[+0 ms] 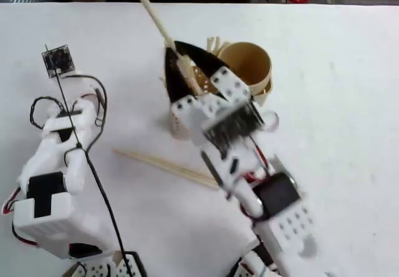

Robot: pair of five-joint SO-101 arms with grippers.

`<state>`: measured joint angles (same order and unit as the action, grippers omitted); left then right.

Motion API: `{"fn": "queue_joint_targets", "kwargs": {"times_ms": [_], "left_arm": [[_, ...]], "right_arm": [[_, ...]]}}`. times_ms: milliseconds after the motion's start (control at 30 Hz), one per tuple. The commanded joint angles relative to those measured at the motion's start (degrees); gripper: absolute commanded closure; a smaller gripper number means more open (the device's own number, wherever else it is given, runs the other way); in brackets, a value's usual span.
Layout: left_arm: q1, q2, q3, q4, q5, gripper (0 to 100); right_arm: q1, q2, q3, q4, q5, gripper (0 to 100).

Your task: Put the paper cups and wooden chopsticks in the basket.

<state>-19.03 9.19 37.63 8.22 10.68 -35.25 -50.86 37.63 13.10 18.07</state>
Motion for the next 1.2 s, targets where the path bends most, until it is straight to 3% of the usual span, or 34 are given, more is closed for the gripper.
{"fn": "queue_joint_targets", "kwargs": {"times_ms": [0,800,967,1033,1167], "left_arm": [[0.7,-0.2,-2.5,-0.8,-0.7,95],[0.7,-0.2,-2.5,-0.8,-0.7,95],[0.7,-0.2,-2.5,-0.8,-0.7,95],[0.7,-0.2,-2.5,-0.8,-0.7,95],[0.7,-0.2,-2.5,-0.9,-0.7,95]], "right_arm": [[1.0,4.0,-3.7,-3.3,-7.9,98.1],[4.8,6.8,4.0,-5.8,-8.7,98.0],[4.5,6.3,3.5,-6.4,-8.7,91.6],[5.1,6.4,2.7,-9.1,-8.6,95.5],[4.8,6.8,2.5,-9.8,-3.3,96.7]]}}
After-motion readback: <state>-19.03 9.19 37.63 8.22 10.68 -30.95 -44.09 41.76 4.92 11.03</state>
